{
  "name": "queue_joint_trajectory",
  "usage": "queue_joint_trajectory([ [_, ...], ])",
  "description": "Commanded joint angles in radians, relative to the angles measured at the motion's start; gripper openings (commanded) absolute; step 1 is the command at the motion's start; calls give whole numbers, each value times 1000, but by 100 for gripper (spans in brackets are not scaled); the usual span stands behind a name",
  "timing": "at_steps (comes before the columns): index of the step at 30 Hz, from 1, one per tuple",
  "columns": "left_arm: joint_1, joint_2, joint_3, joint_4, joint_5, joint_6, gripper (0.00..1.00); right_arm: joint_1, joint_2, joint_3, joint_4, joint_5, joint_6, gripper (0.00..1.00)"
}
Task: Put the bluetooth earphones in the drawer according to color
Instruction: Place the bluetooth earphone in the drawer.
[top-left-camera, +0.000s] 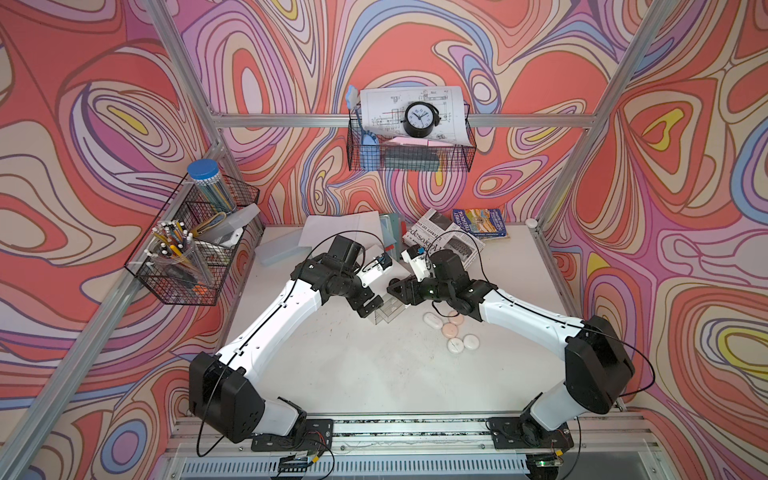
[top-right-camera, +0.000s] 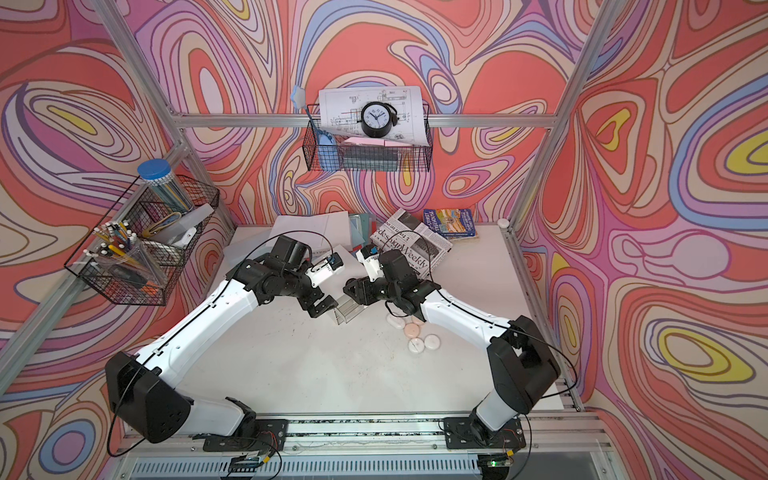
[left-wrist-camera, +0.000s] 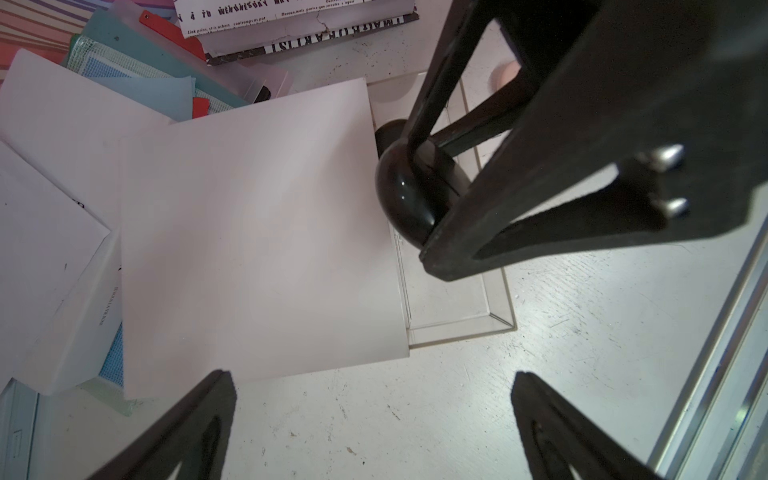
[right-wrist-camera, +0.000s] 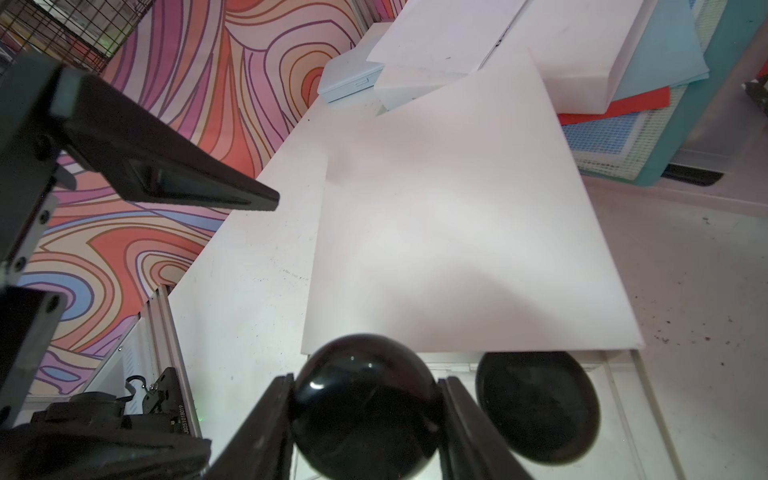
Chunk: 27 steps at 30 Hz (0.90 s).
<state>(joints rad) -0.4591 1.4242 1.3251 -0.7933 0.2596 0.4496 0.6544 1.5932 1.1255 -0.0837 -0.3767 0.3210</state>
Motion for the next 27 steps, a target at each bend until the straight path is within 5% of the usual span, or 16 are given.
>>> queue_joint_trajectory([
  [1, 4, -17, 17, 5, 18, -16, 99, 11, 15, -10, 22, -25, 7, 0],
  [27, 4, -45, 7, 27, 35, -25, 99, 28, 58, -2, -1, 21, -5, 2],
])
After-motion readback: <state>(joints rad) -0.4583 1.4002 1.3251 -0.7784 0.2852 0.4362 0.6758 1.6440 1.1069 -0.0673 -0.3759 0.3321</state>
